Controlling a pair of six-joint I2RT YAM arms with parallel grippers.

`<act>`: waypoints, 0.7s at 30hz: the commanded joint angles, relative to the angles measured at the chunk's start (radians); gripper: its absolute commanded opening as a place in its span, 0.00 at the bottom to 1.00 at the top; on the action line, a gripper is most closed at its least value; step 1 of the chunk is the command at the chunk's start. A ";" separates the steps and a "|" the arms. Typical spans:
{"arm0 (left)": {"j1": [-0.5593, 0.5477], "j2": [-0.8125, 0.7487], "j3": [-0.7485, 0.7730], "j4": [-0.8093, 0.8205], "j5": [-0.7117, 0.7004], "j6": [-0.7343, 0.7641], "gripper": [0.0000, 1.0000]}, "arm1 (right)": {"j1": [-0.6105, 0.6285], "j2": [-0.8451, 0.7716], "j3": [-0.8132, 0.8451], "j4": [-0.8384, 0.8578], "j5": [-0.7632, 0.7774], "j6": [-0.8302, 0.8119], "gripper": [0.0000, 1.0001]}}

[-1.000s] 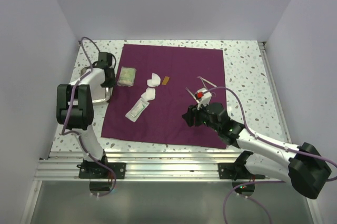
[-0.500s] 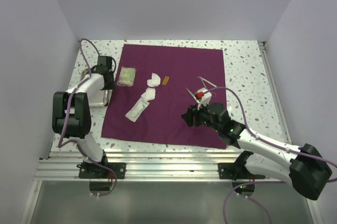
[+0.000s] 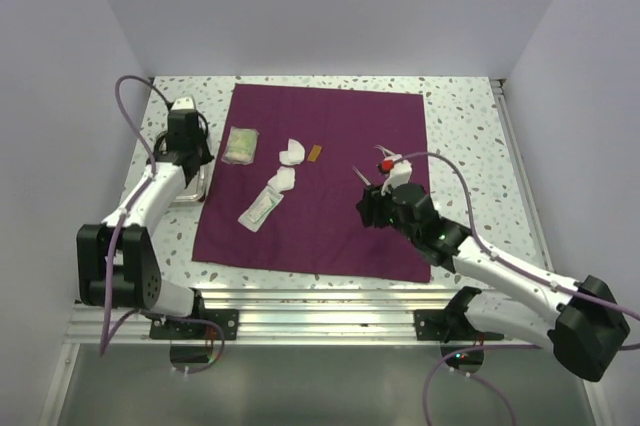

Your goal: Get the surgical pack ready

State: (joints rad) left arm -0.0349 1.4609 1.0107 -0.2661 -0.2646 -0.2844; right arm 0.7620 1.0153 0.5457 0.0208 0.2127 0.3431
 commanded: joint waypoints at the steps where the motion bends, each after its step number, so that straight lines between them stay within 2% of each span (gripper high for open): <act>1: 0.003 -0.175 -0.088 0.149 0.068 -0.048 0.30 | -0.074 0.051 0.121 -0.126 0.123 0.017 0.55; 5: 0.003 -0.276 -0.153 0.186 0.197 -0.076 0.32 | -0.168 0.172 0.190 -0.128 -0.022 -0.002 0.60; 8: 0.003 -0.384 -0.219 0.218 0.284 -0.124 0.44 | -0.196 0.353 0.321 -0.231 -0.045 -0.041 0.53; 9: 0.003 -0.440 -0.236 0.229 0.301 -0.143 0.53 | -0.197 0.388 0.344 -0.242 -0.044 -0.049 0.52; 14: 0.004 -0.559 -0.316 0.223 0.354 -0.188 0.59 | -0.207 0.541 0.408 -0.196 -0.058 -0.061 0.52; 17: 0.004 -0.606 -0.348 0.183 0.285 -0.237 0.79 | -0.210 0.630 0.470 -0.211 -0.032 -0.076 0.52; 18: 0.006 -0.623 -0.357 0.170 0.266 -0.254 0.95 | -0.210 0.650 0.486 -0.228 -0.007 -0.081 0.51; 19: 0.006 -0.632 -0.372 0.160 0.239 -0.259 1.00 | -0.210 0.670 0.514 -0.242 -0.003 -0.093 0.51; 21: 0.007 -0.651 -0.389 0.153 0.220 -0.251 1.00 | -0.211 0.707 0.530 -0.243 0.005 -0.107 0.50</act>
State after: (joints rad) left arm -0.0338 0.8371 0.6502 -0.1028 0.0055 -0.4999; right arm 0.5564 1.6943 1.0111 -0.1959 0.1871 0.2771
